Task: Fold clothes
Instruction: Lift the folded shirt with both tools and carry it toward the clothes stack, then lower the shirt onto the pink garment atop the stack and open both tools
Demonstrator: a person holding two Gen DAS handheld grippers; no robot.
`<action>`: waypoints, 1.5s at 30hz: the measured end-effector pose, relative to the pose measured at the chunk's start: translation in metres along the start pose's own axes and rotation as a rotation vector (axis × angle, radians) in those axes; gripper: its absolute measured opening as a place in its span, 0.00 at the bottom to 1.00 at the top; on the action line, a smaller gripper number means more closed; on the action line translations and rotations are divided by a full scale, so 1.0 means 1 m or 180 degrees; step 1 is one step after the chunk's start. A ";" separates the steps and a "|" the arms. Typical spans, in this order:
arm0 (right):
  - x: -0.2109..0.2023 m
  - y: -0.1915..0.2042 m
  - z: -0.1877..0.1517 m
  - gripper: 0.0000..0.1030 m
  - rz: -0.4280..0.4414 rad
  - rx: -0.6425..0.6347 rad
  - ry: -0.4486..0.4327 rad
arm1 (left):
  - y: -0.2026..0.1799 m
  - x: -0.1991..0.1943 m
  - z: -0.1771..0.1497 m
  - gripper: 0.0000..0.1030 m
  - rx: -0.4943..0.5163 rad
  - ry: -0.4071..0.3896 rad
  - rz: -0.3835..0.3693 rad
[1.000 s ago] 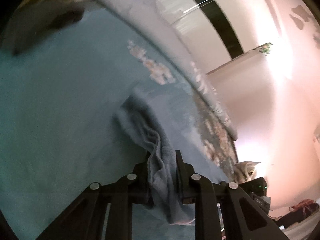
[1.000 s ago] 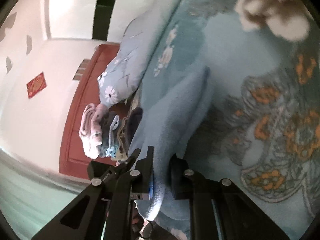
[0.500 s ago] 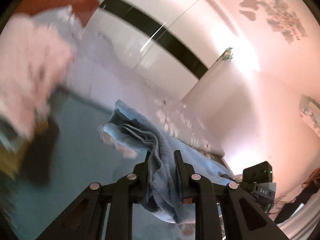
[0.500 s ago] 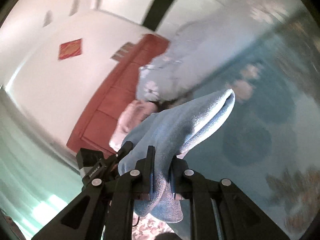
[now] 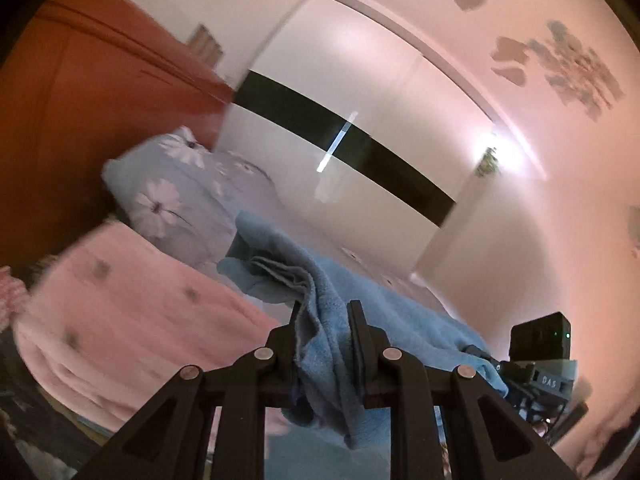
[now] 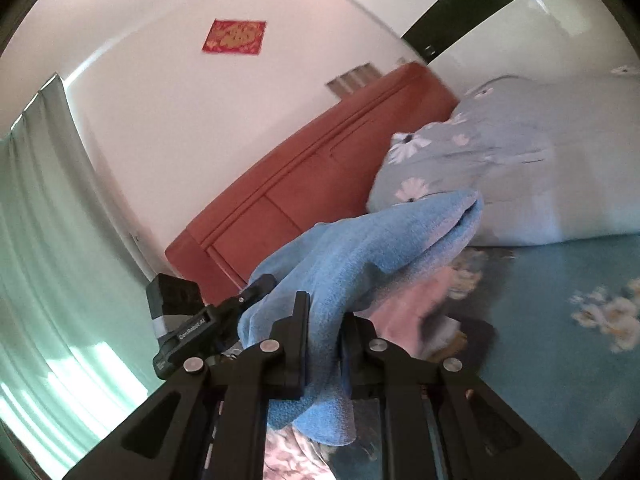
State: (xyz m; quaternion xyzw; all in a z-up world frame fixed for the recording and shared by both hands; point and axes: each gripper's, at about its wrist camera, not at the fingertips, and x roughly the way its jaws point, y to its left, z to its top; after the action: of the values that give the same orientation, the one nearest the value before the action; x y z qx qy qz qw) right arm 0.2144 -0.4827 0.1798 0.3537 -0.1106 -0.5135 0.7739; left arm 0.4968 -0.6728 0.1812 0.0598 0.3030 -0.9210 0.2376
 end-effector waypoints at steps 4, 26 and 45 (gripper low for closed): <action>0.062 0.004 0.017 0.13 0.0079 -0.0031 0.0094 | 0.042 0.000 0.030 0.20 0.0008 -0.0057 0.0185; 0.197 -0.059 -0.068 0.13 -0.0209 -0.0062 0.0632 | 0.197 0.026 0.002 0.21 -0.0499 0.0223 0.0540; 0.148 -0.026 -0.009 0.42 -0.0758 -0.0614 0.0419 | 0.120 0.001 0.031 0.54 0.0130 0.0110 0.0849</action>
State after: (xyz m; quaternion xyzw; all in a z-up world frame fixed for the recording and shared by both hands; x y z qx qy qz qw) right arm 0.2666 -0.6133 0.1271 0.3213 0.0328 -0.5855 0.7435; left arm 0.5539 -0.7763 0.1423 0.1202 0.2776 -0.8860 0.3513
